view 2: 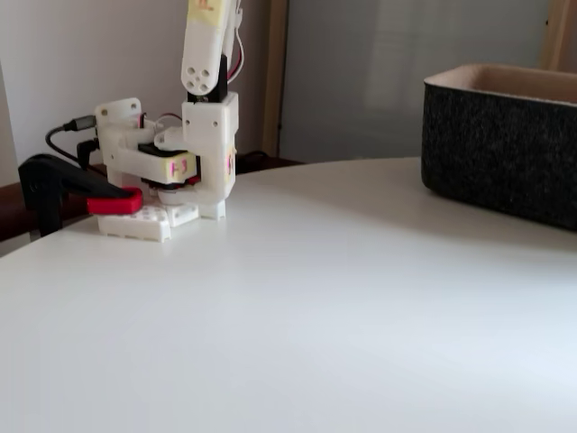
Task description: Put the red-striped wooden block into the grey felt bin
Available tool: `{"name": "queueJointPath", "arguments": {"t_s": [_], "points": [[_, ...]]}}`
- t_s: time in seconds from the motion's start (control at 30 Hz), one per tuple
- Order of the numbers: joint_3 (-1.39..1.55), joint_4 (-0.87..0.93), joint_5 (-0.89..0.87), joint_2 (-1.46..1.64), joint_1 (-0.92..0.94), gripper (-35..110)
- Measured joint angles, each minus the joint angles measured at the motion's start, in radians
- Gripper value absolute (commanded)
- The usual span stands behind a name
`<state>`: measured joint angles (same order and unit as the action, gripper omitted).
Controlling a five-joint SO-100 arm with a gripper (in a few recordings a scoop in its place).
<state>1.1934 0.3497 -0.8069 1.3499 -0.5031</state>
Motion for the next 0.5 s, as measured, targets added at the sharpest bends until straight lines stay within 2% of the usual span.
{"name": "queueJointPath", "arguments": {"t_s": [0.23, 0.37, 0.5], "points": [[0.002, -0.078, 0.115, -0.143, 0.008, 5], [0.002, -0.071, 0.107, -0.170, 0.008, 15], [0.002, -0.028, 0.098, -0.170, -0.009, 19]]}}
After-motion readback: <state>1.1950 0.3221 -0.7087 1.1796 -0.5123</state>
